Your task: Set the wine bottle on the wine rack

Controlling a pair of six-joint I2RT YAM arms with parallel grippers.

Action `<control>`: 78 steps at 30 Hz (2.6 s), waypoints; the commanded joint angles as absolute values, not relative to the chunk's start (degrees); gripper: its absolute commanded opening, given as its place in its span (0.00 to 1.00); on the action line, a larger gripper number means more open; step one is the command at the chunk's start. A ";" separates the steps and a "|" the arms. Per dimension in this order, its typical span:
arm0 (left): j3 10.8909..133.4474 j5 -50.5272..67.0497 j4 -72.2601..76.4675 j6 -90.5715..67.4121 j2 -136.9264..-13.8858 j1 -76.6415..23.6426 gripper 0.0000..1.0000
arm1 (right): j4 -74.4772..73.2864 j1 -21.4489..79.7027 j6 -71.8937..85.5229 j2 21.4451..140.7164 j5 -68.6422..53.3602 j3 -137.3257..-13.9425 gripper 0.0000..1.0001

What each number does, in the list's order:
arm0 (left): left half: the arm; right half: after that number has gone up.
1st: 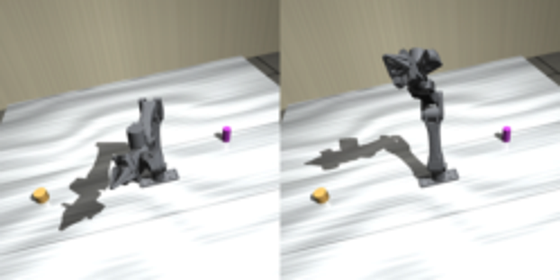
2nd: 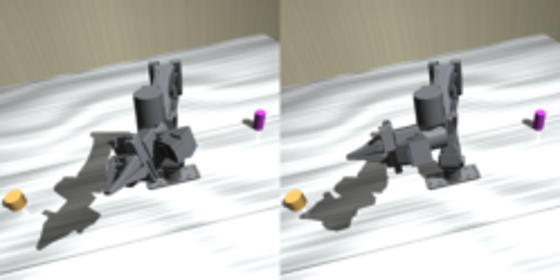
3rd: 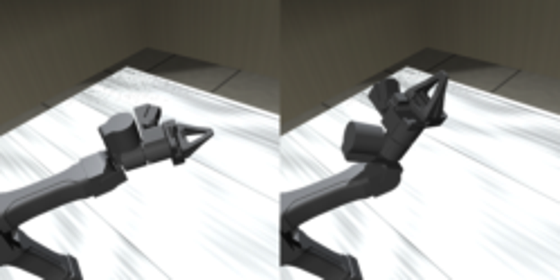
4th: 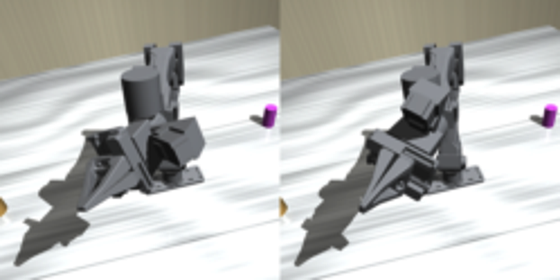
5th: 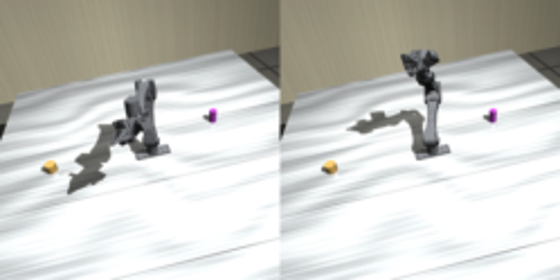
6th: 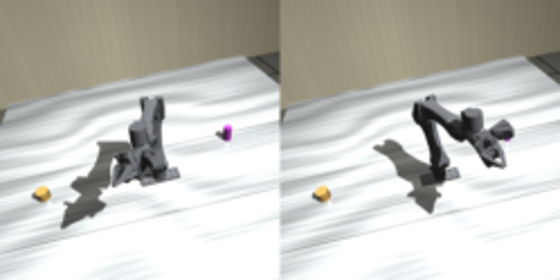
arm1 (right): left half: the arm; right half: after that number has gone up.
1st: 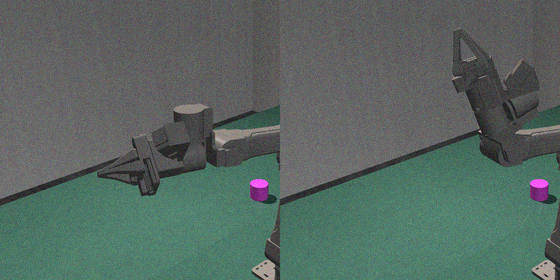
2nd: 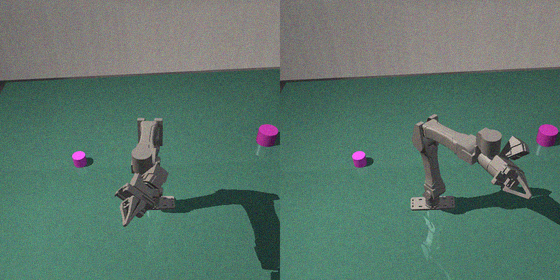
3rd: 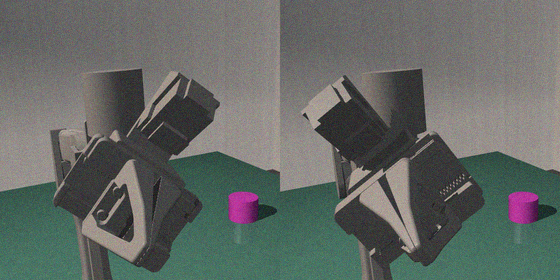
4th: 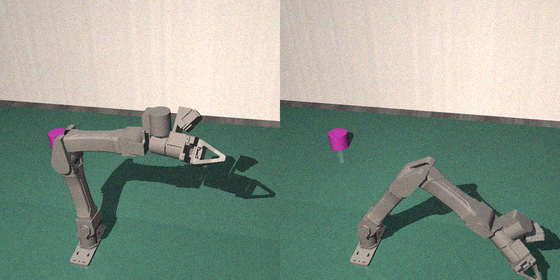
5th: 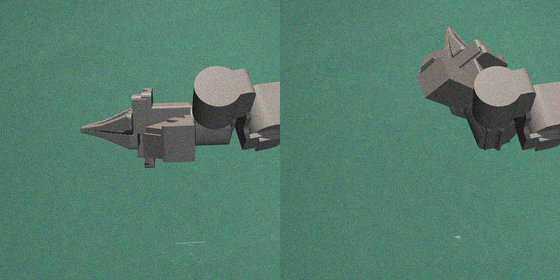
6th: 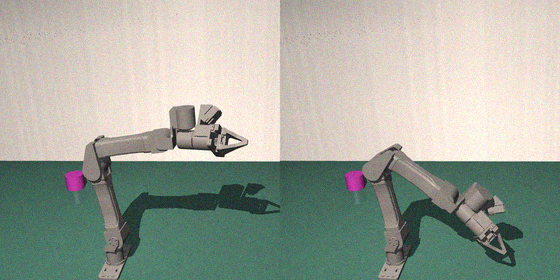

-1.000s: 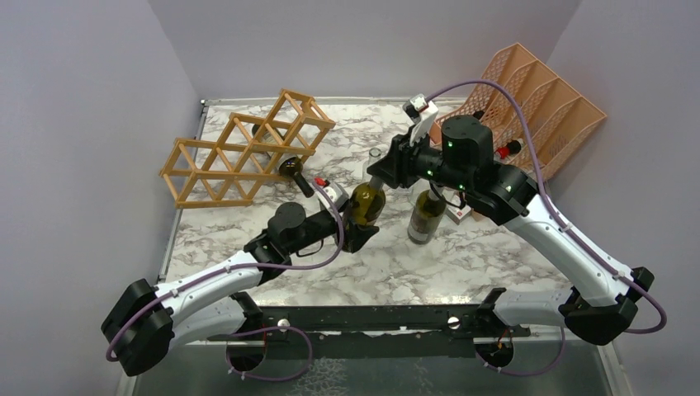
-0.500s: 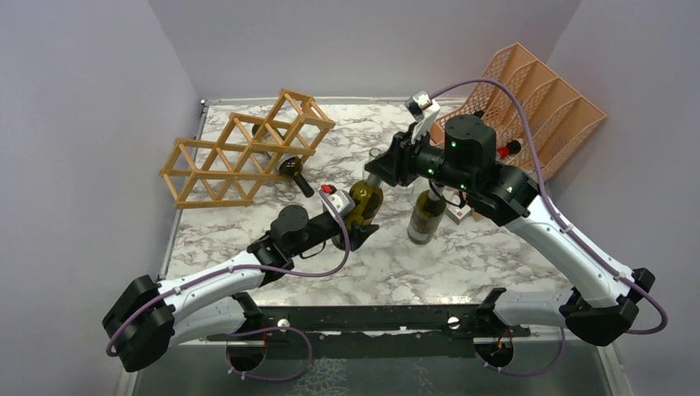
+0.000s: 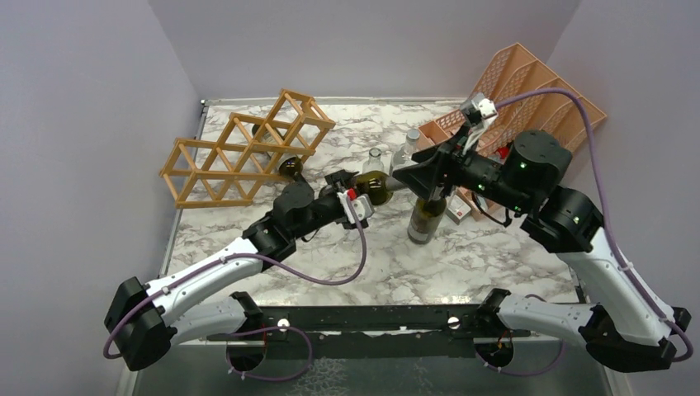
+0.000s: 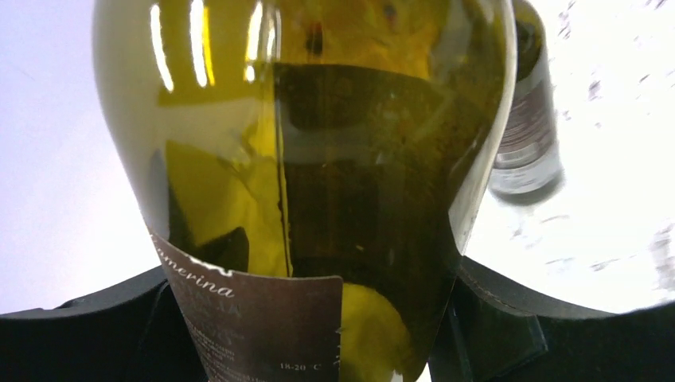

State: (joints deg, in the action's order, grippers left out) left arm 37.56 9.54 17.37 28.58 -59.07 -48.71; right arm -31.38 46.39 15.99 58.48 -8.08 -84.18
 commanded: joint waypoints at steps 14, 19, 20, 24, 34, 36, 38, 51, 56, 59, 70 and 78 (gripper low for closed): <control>51.41 3.25 0.36 84.13 -58.37 -48.65 0.00 | -50.11 46.36 4.99 57.79 -10.88 -81.67 0.70; 49.96 2.64 0.70 87.60 -56.88 -48.60 0.00 | -50.42 46.39 4.05 61.00 -11.98 -78.38 0.69; 49.63 2.45 0.69 88.01 -56.67 -48.60 0.00 | -50.30 46.40 3.91 61.96 -12.23 -77.97 0.68; 48.94 1.89 0.55 89.21 -56.18 -48.61 0.00 | -48.46 46.35 3.24 64.99 -15.22 -76.44 0.65; 48.84 1.41 0.14 91.45 -56.51 -48.60 0.00 | -39.99 46.41 4.55 69.73 -20.91 -72.39 0.52; 49.06 1.36 0.13 91.62 -56.64 -48.61 0.00 | -39.15 46.41 4.72 70.33 -20.87 -71.95 0.51; 48.86 0.17 -0.33 93.56 -56.97 -48.60 0.00 | -38.86 46.40 4.98 70.75 -20.47 -71.84 0.51; 48.58 0.35 1.33 90.36 -57.38 -48.60 0.22 | -35.62 46.41 6.64 69.19 -16.78 -70.94 0.01; 45.81 0.39 2.49 88.01 -55.78 -48.60 0.99 | -32.12 46.37 8.37 66.82 -13.91 -70.90 0.01; 43.22 -0.47 2.02 87.75 -54.98 -48.87 0.99 | -29.91 46.38 9.67 66.07 -11.32 -70.65 0.01; 42.88 -1.37 -0.77 66.50 -45.51 -49.15 0.99 | -25.92 46.39 11.03 68.91 -11.59 -70.35 0.01; 44.09 -11.46 1.19 35.11 -38.12 -49.13 0.99 | -23.84 46.36 12.08 70.80 -13.64 -70.36 0.01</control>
State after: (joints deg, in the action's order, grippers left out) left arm 41.91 -3.46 -0.75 56.73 -40.86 -48.88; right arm -32.97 46.39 11.57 70.94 -11.44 -68.93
